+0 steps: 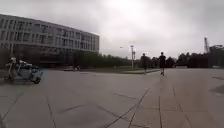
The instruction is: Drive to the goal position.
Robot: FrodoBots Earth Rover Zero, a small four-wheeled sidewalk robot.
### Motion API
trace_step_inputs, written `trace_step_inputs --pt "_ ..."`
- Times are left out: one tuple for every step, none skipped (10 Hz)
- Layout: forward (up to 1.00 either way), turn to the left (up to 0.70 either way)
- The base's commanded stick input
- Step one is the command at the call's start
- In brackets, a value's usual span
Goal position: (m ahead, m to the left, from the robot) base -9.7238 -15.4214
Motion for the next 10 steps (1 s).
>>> trace_step_inputs --pt "0.7 0.0" --pt "0.7 0.0" --pt "0.7 0.0" --pt "0.7 0.0" --pt "0.7 0.0" --pt "0.7 0.0" --pt "0.7 0.0" --pt "0.7 0.0" --pt "0.7 0.0" --pt "0.7 0.0"
